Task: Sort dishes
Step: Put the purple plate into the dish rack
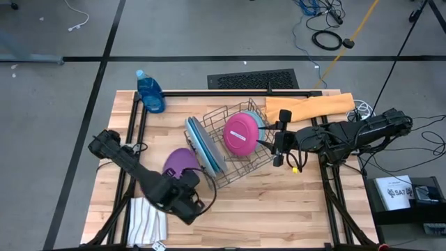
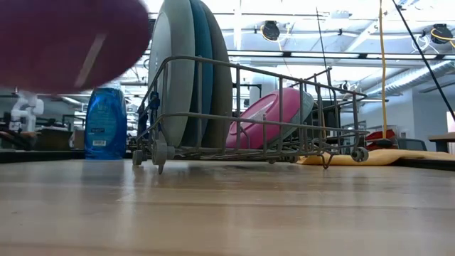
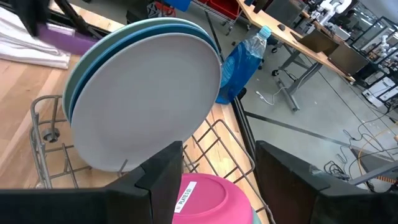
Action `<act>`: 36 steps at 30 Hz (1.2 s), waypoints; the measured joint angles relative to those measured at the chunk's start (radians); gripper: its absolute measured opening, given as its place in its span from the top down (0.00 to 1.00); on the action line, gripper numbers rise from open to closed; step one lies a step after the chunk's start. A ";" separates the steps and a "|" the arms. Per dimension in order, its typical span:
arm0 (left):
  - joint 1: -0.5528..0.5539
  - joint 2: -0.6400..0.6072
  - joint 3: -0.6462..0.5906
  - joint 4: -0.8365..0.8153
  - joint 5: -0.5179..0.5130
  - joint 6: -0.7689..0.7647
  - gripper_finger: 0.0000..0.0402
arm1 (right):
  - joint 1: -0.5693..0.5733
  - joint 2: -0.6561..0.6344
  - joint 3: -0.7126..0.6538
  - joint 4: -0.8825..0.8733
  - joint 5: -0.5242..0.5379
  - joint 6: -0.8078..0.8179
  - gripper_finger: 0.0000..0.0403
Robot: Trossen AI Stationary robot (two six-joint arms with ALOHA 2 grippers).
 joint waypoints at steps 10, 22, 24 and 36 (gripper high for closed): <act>-0.174 -0.030 0.468 0.025 -0.447 0.222 1.00 | 0.000 0.000 0.000 -0.018 0.001 -0.010 0.51; -0.102 -0.002 0.542 1.218 -0.834 1.756 1.00 | 0.000 -0.071 0.000 -0.034 0.002 -0.005 0.51; -0.046 0.029 0.518 1.379 -0.698 1.862 1.00 | 0.000 -0.095 0.000 -0.027 -0.023 0.004 0.51; 0.085 0.150 0.509 1.851 -0.133 2.075 1.00 | -0.001 -0.290 -0.219 0.563 -0.389 -0.084 0.51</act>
